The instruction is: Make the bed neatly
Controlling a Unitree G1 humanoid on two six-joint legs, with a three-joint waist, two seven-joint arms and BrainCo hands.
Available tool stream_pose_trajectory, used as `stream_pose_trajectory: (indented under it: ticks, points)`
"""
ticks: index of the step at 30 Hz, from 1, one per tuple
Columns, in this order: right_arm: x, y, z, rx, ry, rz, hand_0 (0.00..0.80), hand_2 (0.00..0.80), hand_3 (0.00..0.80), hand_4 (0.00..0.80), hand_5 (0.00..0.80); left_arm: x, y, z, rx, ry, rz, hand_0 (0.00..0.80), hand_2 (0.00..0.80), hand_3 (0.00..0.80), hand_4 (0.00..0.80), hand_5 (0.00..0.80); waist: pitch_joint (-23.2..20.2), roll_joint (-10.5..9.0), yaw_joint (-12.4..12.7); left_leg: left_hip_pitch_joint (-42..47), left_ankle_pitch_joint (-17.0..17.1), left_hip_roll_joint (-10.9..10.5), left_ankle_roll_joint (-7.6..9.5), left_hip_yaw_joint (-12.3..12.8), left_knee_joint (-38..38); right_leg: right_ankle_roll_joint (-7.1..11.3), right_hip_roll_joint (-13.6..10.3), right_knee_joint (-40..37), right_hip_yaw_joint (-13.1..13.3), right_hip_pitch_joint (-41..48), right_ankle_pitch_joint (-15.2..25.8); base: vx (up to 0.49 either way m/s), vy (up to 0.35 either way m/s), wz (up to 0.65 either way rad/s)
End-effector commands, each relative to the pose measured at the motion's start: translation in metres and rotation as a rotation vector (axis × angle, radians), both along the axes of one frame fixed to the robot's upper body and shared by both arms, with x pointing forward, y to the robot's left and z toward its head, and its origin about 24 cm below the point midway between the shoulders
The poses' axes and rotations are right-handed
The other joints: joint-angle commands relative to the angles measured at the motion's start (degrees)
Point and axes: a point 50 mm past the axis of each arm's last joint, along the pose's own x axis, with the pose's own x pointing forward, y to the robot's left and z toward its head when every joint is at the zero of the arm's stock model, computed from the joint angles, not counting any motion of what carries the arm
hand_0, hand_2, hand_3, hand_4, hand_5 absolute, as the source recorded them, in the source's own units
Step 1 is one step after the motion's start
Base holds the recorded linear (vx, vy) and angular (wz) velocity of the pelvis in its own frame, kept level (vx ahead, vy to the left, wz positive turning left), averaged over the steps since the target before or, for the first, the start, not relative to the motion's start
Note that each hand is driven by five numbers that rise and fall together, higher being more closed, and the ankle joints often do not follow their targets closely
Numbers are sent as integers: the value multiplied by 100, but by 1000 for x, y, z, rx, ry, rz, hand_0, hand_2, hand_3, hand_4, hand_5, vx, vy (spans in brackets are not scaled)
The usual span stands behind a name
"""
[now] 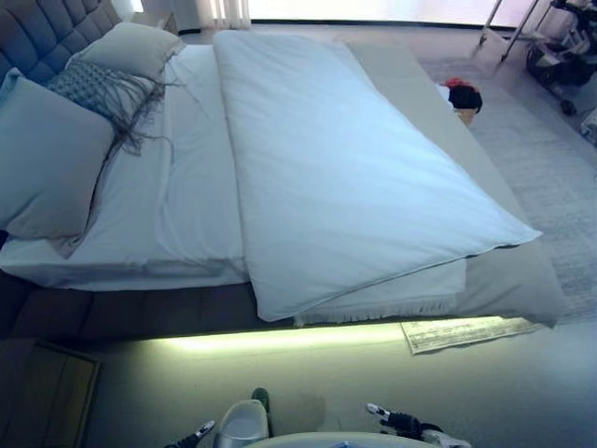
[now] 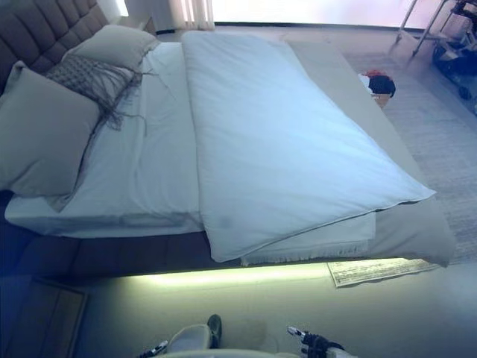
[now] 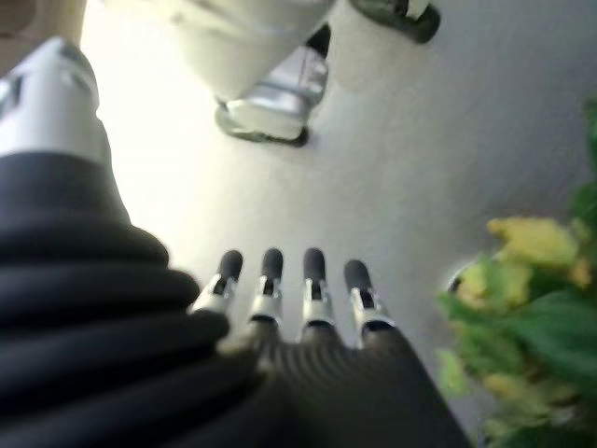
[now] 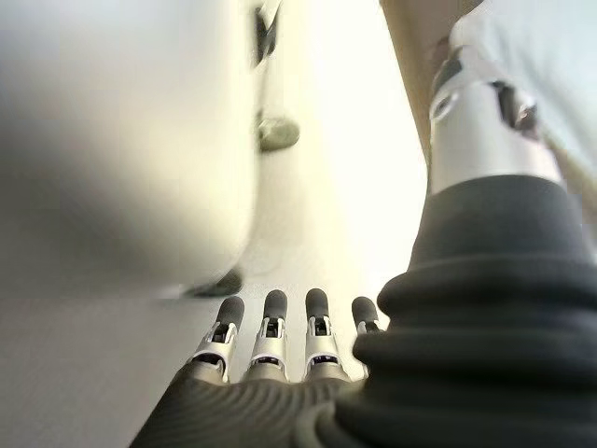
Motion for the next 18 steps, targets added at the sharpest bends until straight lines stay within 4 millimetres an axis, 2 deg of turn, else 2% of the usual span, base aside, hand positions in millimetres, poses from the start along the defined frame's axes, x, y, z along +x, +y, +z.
stream_pose_trajectory:
  ticks: [1,4,6,8,9,11,12,13,16,18]
  points:
    - [2,-16,3,-40,-37,-26,0,0,0,0,0,-19,-3,-2,-13,94,-69,0,0,0,0,0,-389,283,62,-551,894,432,-413,-284,-914,429,-297,479,-302,455,-398,181,261,-7]
    - [1,-16,3,-56,-33,-73,0,0,0,0,0,-14,-7,-3,-27,96,-91,0,0,0,0,0,-443,236,10,-472,650,296,-230,-204,-840,497,-474,655,-242,352,-200,171,254,-3]
    - [-2,-18,2,-55,-12,-104,0,0,0,0,0,-15,-8,-3,-29,109,-128,0,0,0,0,0,-464,196,-35,-363,510,123,-52,-157,-857,523,-654,1291,-170,58,329,188,254,-11]
    - [-6,-22,2,-61,-6,-121,0,0,0,0,0,-15,-7,-3,-22,119,-149,0,0,0,0,0,-426,243,-140,-105,437,16,73,-147,-946,456,-698,1954,-93,-521,735,200,206,-16]
    - [-5,-24,3,-58,-8,-121,0,0,0,0,0,-15,-6,-2,-19,121,-149,0,0,0,0,0,-401,270,-196,40,421,5,87,-120,-1015,397,-673,2023,-100,-814,780,213,142,-8]
    - [-2,-24,3,-48,-10,-108,0,0,0,0,0,-13,-4,-2,-9,112,-139,0,0,0,0,0,-329,334,-294,265,430,73,42,-20,-1153,276,-445,1848,-172,-1226,541,181,38,-6]
    - [0,-24,4,-47,-15,-105,0,0,0,0,0,-8,-3,-1,-2,101,-135,0,0,0,0,0,-288,332,-338,338,426,81,7,22,-1198,232,-221,1475,-224,-1415,416,128,-53,-8]
    - [2,-24,4,-44,-20,-106,0,0,0,0,0,-5,-2,0,2,90,-133,0,0,0,0,0,-249,310,-377,384,410,57,-11,44,-1233,249,-121,1179,-251,-1591,487,82,-128,-9]
    - [15,-22,7,-32,-50,-108,0,0,0,0,0,12,1,2,8,35,-126,0,0,0,0,0,-26,157,-547,618,144,-138,-72,169,-1339,507,-109,108,-535,-2607,1622,94,-158,-14]
    - [19,-20,8,-27,-52,-115,0,0,0,0,0,18,0,3,9,17,-118,0,0,0,0,0,56,145,-588,792,-58,-183,1,205,-1344,477,-97,96,-643,-2776,1719,161,-135,1]
